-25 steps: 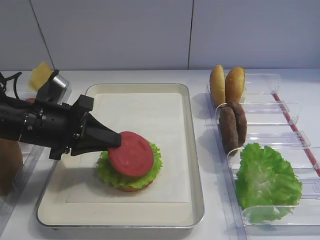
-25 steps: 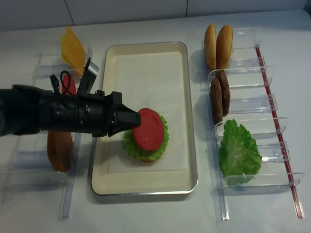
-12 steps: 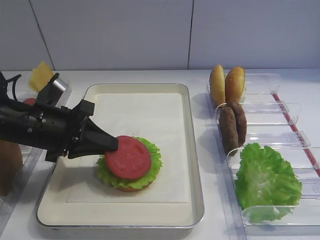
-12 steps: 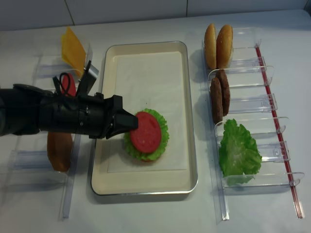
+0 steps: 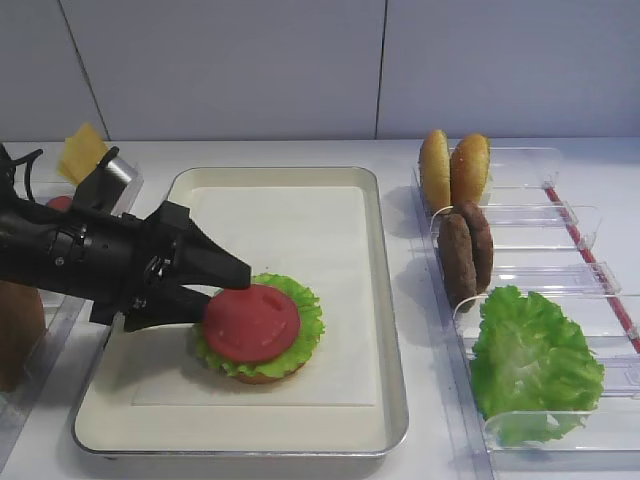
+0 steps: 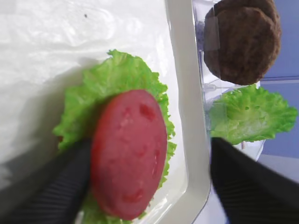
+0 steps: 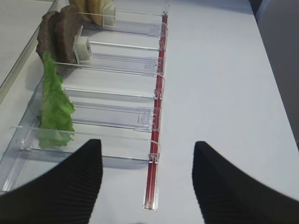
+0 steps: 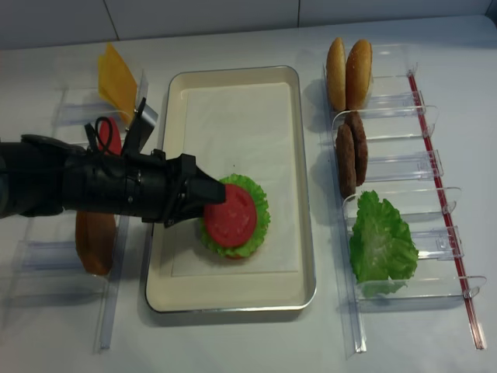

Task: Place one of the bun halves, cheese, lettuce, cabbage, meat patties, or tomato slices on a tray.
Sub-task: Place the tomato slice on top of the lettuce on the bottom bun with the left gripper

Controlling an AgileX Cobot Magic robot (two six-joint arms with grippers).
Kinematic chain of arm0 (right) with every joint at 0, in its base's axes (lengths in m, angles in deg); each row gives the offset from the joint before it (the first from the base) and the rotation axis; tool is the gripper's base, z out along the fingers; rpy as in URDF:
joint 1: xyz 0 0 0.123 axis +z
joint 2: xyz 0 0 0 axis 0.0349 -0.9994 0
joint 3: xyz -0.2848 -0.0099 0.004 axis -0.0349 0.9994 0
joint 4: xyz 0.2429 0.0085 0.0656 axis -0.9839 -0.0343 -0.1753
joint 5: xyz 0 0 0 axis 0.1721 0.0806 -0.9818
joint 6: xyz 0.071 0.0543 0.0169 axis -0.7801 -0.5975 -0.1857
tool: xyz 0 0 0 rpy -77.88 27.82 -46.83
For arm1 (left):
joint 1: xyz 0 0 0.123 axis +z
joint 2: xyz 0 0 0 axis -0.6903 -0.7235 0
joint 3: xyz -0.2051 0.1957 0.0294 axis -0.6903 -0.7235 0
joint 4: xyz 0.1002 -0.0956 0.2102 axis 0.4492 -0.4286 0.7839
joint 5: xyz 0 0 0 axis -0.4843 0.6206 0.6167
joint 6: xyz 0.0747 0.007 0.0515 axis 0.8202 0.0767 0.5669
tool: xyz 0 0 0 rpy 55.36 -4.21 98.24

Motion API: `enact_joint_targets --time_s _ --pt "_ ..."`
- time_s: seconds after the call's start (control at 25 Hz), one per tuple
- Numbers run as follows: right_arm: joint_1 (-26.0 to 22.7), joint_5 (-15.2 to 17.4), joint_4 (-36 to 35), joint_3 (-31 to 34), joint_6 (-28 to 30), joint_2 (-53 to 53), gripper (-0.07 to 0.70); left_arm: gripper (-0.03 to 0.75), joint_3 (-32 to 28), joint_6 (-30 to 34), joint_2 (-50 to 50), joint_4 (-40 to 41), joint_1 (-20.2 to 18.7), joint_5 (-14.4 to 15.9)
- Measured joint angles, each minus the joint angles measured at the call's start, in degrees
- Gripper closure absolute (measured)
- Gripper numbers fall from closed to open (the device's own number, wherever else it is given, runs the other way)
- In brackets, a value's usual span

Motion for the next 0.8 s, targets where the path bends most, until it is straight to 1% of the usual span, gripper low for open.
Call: enact_joint_targets --time_s 0.08,0.12,0.2,0.32,0.4,0.56,0.8 --pt "0.0 0.0 0.0 0.0 0.0 0.0 0.182 0.195 0.0 0.0 0.0 0.0 0.0 0.0" --pt "0.0 0.0 0.0 0.0 0.0 0.0 0.182 0.169 0.0 0.0 0.0 0.0 0.0 0.0" --pt "0.0 0.0 0.0 0.0 0.0 0.0 0.182 0.147 0.0 0.0 0.0 0.0 0.0 0.0" --pt "0.0 0.0 0.0 0.0 -0.02 0.0 0.182 0.139 0.11 0.0 0.0 0.49 0.0 0.0" --pt "0.0 0.0 0.0 0.0 -0.02 0.0 0.182 0.139 1.13 -0.53 0.0 2.69 0.0 0.0" --pt "0.0 0.0 0.0 0.0 -0.02 0.0 0.182 0.139 4.75 -4.53 0.0 8.19 0.0 0.62" --pt "0.0 0.0 0.0 0.0 -0.02 0.0 0.182 0.139 11.32 -11.13 0.0 17.26 0.0 3.3"
